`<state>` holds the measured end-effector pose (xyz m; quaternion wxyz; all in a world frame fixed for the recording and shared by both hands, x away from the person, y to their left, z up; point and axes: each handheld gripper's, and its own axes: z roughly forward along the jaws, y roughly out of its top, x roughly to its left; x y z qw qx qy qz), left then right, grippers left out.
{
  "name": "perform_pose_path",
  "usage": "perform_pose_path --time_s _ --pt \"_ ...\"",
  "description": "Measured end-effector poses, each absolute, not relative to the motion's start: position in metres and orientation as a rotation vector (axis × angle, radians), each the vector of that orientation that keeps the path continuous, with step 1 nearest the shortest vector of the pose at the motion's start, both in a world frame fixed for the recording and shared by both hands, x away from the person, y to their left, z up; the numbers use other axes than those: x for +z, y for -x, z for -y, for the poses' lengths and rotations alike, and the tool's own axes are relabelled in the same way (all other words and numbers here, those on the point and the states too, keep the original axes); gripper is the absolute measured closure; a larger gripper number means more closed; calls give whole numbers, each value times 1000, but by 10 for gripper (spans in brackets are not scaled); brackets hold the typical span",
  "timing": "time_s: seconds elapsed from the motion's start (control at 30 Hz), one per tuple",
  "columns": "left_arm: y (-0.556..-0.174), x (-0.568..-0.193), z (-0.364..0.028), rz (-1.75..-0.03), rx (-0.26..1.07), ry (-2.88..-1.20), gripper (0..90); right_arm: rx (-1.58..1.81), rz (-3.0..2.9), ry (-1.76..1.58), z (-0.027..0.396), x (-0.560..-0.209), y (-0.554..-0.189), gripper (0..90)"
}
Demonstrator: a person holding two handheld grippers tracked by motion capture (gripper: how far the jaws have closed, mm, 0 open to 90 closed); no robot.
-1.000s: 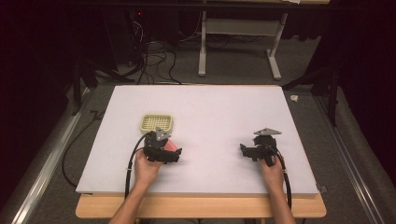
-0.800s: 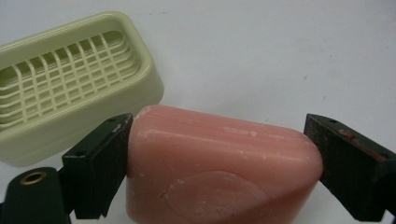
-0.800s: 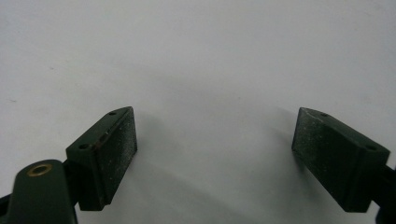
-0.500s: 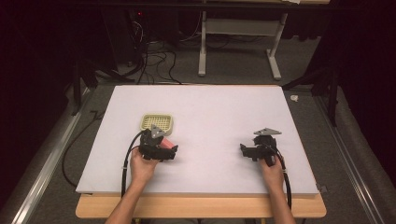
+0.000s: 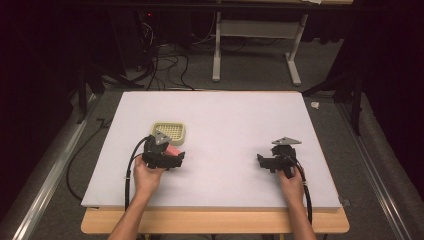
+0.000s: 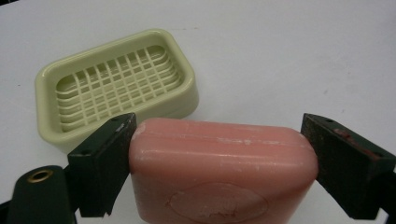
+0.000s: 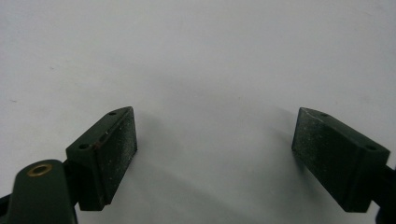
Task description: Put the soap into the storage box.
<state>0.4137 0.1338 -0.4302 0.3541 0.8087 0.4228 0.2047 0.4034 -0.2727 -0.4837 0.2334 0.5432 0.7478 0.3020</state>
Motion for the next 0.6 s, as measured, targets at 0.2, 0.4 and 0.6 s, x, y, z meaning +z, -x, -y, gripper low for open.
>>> perform_pose_path --time_s 0.2,0.4,0.6 --pt "-418 -426 -141 -1115 536 -2081 139 830 -2053 -1493 273 -484 -403 146" --pt "-427 -422 -147 -1147 531 -2067 139 830 -2053 -1494 273 -484 -403 146" --pt "-438 -417 -150 -1179 524 -2050 139 829 -2055 -1495 273 -484 -403 146"
